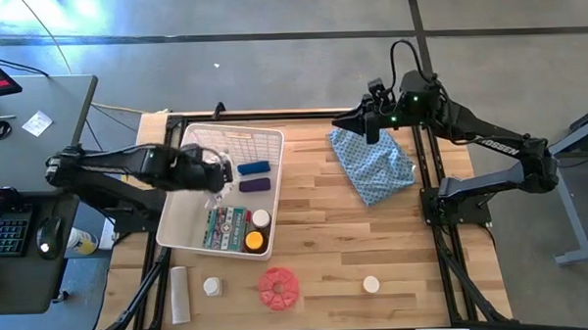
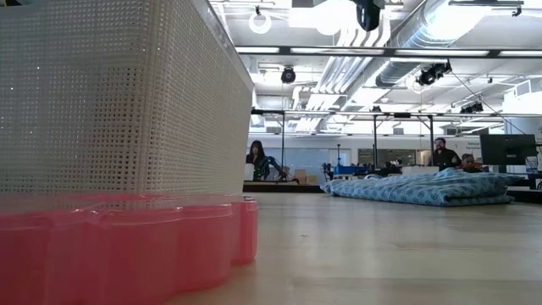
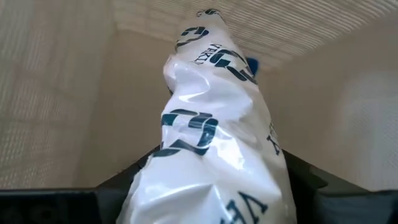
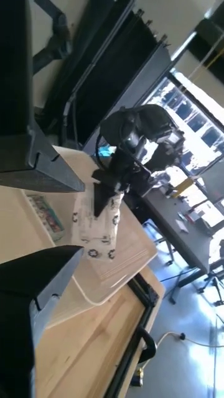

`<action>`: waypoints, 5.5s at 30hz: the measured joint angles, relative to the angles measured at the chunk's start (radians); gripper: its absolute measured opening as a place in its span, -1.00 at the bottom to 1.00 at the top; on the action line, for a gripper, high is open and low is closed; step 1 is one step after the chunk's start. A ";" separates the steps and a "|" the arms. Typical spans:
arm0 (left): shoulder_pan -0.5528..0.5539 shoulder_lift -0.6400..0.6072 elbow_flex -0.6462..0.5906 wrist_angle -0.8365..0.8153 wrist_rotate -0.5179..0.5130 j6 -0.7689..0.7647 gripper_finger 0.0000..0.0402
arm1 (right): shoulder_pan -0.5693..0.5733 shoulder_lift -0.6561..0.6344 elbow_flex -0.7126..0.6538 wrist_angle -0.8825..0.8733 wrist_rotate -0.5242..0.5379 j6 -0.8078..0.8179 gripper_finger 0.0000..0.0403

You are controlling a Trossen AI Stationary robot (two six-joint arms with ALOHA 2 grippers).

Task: Pick & place medical supplies in basket/bin
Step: Put the white mailer bag into the white bin

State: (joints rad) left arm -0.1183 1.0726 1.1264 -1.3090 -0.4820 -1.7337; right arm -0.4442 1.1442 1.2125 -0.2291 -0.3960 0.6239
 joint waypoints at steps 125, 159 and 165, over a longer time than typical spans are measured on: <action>0.094 0.219 -0.255 -0.109 0.086 1.262 -0.53 | 0.008 0.000 0.000 -0.074 0.207 0.007 -0.31; 0.132 0.305 -0.069 0.290 0.335 1.363 -0.55 | 0.009 0.000 0.000 -0.088 0.150 0.030 -0.31; 0.131 0.376 -0.157 0.338 0.347 1.363 -0.55 | 0.009 0.000 0.000 -0.087 0.150 0.031 -0.31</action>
State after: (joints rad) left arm 0.0132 1.4482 0.9695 -0.9707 -0.1349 -0.3706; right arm -0.4357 1.1446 1.2126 -0.3161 -0.2459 0.6544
